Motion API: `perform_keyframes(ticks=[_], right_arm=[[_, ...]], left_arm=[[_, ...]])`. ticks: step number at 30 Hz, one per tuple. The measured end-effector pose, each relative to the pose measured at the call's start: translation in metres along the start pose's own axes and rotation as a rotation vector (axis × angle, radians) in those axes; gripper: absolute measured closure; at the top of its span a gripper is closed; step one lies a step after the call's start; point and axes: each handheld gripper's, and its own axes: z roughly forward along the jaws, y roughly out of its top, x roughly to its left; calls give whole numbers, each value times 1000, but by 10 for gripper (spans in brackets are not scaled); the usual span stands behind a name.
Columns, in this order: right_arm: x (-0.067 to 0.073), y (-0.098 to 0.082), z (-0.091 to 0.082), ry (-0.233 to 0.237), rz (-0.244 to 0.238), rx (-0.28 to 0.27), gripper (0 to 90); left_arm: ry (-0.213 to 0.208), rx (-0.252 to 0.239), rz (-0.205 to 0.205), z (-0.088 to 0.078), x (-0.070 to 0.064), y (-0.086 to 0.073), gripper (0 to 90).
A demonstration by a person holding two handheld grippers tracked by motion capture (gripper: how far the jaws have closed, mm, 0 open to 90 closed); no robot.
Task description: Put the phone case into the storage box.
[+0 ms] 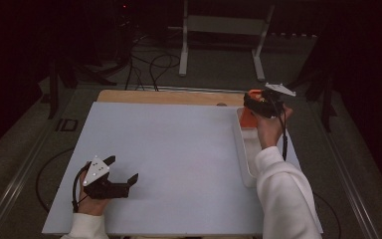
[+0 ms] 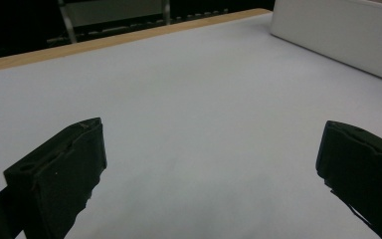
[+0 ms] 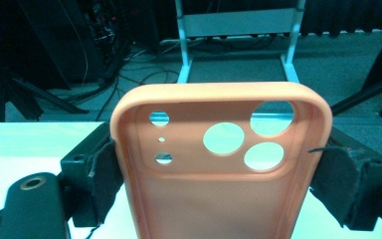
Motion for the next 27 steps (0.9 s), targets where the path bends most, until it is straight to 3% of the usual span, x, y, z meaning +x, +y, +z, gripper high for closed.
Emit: perform_keyframes(ticks=[27], right_arm=[[4, -13, 9, -16, -2, 27, 157]], left_arm=[[-1, -3, 0, -1, -1, 0, 0]])
